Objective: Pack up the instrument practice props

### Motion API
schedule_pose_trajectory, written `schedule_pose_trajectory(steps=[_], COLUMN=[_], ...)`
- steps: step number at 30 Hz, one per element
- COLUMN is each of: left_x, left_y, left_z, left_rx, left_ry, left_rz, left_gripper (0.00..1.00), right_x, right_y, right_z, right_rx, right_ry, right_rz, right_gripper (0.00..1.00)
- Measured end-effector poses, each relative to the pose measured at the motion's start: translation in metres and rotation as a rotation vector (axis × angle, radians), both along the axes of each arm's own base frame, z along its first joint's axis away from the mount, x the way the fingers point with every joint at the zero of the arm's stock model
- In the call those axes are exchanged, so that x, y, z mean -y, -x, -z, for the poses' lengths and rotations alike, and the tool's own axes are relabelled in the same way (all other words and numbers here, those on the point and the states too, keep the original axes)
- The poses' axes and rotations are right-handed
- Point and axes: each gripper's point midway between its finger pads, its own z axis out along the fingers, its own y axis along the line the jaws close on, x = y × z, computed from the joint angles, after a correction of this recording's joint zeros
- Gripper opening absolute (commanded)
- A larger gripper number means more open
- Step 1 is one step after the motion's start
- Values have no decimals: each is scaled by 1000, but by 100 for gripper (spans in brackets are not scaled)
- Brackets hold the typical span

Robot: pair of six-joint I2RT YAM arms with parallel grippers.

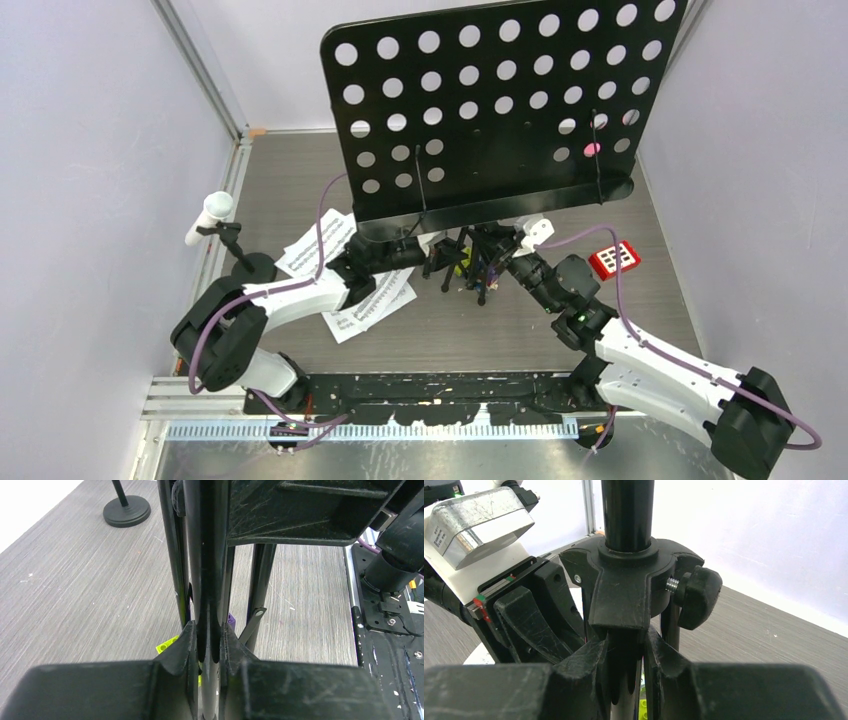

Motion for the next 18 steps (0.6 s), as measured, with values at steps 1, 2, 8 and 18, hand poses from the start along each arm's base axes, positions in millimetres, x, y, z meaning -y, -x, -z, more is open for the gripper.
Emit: schedule_pose_trajectory(steps=[1, 2, 8, 18], left_x=[0, 0, 3, 5], left_y=[0, 0, -2, 0], left_z=[0, 0, -1, -14], left_rx=[-1, 0, -28, -62], left_ry=[0, -1, -42, -95], left_rz=[0, 0, 5, 31], left_gripper=[0, 0, 0, 0], right_x=[0, 0, 0, 0], right_y=[1, 1, 0, -1], right_z=[0, 0, -1, -15], right_rx=[0, -2, -32, -71], right_ry=[1, 7, 39, 109], right_rz=[-2, -6, -1, -3], right_gripper=[1, 1, 0, 1])
